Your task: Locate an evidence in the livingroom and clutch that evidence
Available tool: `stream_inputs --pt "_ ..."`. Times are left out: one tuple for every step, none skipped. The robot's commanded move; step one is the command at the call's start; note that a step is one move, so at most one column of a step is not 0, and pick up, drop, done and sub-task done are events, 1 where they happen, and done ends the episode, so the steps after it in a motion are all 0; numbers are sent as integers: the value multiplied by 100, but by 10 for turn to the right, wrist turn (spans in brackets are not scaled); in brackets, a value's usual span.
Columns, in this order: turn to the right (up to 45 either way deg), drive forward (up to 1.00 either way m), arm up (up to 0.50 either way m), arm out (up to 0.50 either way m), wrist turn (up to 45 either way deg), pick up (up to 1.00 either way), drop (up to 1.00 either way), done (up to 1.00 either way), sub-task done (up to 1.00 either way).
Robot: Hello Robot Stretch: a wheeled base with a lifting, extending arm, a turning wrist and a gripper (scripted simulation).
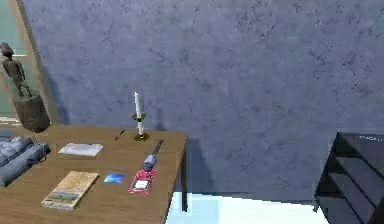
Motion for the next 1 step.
stream_inputs --pt "-450 0 0 0 0 0 0 0 0"
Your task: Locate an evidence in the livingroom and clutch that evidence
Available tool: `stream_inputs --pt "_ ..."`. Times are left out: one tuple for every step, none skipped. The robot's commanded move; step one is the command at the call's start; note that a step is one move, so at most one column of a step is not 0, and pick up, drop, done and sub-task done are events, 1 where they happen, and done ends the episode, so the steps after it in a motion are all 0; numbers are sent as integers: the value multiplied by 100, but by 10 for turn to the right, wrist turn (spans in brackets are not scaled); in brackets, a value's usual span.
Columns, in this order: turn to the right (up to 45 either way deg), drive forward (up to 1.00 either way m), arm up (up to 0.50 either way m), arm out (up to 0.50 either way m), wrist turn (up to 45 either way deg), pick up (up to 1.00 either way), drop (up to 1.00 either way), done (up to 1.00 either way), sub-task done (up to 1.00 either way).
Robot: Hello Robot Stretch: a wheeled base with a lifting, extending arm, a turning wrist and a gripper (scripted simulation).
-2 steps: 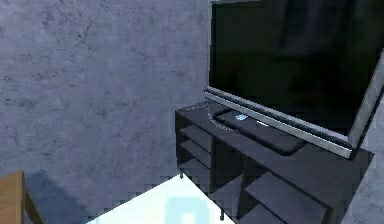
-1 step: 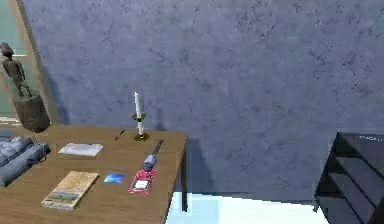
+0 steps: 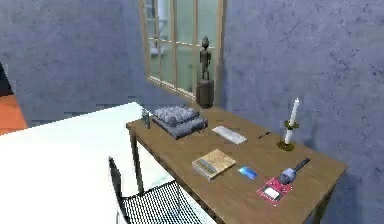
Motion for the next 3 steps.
stream_inputs --pt "-450 0 0 0 0 0 0 0 0" --pt "-240 0 0 0 0 0 0 0 0" --pt "-30 0 0 0 0 0 0 0 0"
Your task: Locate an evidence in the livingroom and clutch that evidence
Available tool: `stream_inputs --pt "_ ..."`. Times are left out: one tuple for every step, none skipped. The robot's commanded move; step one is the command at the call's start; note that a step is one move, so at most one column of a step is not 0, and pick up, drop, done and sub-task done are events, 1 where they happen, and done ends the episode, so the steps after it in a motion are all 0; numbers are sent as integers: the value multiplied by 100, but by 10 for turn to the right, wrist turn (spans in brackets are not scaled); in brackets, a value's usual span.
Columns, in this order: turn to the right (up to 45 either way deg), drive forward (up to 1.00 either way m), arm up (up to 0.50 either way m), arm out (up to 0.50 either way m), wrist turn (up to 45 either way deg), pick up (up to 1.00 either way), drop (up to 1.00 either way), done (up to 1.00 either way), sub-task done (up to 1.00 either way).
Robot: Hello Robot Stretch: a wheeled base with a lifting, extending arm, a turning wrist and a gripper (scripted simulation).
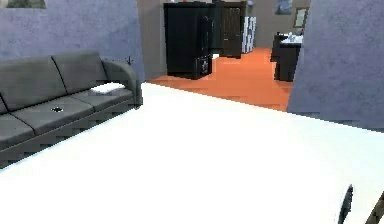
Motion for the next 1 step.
stream_inputs --pt "450 0 0 0 0 0 0 0 0"
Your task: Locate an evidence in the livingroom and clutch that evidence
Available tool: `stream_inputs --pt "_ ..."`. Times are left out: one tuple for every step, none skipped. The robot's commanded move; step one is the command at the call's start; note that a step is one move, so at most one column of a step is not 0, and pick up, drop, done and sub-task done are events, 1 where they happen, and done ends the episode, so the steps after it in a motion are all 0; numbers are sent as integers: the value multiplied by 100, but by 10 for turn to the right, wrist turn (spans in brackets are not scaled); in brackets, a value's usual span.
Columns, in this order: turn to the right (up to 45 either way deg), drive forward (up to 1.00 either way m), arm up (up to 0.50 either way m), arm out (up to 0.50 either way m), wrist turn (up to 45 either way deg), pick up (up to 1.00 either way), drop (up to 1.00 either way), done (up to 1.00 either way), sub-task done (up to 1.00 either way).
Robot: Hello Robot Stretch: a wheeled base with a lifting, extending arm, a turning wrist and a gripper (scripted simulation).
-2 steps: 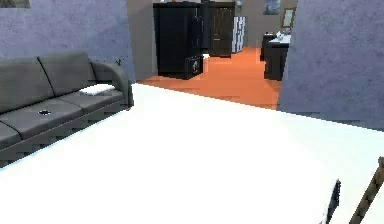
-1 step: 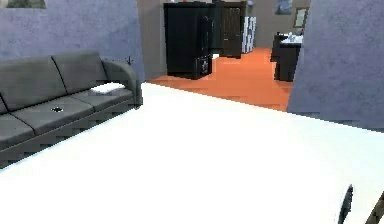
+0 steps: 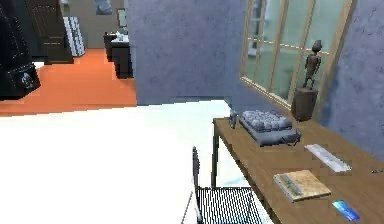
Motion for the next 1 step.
stream_inputs --pt "450 0 0 0 0 0 0 0 0"
